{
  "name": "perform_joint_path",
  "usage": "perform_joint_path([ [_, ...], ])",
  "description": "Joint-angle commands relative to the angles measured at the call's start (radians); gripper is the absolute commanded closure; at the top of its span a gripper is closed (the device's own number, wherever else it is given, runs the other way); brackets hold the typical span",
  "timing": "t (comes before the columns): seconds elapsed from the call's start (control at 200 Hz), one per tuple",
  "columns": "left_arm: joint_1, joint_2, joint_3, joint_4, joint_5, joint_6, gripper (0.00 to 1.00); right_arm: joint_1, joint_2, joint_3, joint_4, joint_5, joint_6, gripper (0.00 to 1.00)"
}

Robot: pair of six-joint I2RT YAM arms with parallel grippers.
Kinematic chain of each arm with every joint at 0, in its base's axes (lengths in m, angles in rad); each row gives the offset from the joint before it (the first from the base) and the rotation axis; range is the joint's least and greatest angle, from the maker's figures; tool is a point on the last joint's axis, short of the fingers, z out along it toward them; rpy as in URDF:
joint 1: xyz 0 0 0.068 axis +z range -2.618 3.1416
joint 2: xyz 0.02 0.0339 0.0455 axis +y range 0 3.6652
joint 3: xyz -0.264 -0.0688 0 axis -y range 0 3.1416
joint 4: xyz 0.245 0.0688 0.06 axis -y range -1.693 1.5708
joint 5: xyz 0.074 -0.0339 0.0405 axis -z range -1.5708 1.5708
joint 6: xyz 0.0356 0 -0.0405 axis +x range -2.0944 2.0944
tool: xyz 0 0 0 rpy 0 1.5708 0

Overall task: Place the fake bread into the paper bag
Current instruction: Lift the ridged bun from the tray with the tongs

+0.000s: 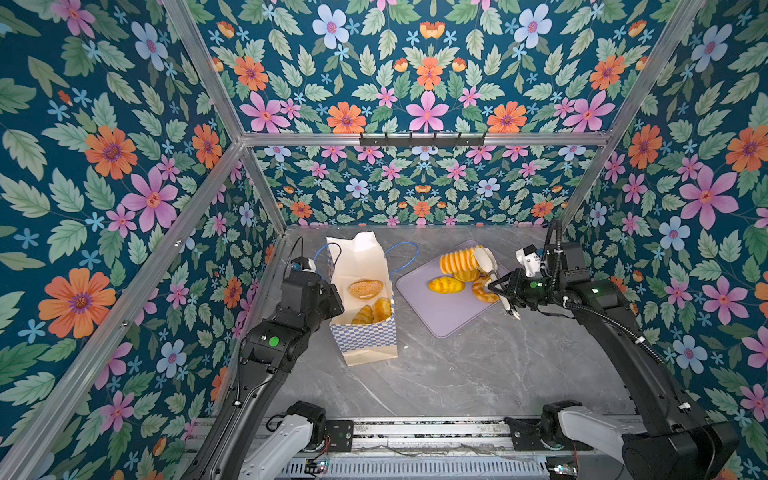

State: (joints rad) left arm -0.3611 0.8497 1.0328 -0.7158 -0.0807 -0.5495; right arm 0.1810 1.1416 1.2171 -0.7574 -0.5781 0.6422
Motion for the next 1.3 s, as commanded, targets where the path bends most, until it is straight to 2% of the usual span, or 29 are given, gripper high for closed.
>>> perform_joint_path([
  [0.0, 0.001, 0.003, 0.006, -0.008, -0.006, -0.004, 0.96, 0.0, -0.002, 0.046, -0.012, 0.0, -0.019, 0.8],
  [0.285, 0.001, 0.009, 0.013, -0.007, -0.005, -0.004, 1.0, 0.001, 0.022, 0.199, -0.039, -0.015, -0.008, 0.8],
  [0.595, 0.0, 0.009, 0.015, -0.007, -0.006, -0.003, 1.0, 0.011, 0.056, 0.364, -0.017, -0.052, 0.046, 0.81],
  [0.915, 0.001, 0.008, 0.009, -0.004, -0.003, -0.007, 1.0, 0.14, 0.119, 0.53, -0.01, -0.009, 0.062, 0.81],
  [1.295, 0.001, 0.004, 0.008, -0.007, -0.003, -0.012, 1.0, 0.27, 0.198, 0.622, -0.002, 0.028, 0.049, 0.81],
])
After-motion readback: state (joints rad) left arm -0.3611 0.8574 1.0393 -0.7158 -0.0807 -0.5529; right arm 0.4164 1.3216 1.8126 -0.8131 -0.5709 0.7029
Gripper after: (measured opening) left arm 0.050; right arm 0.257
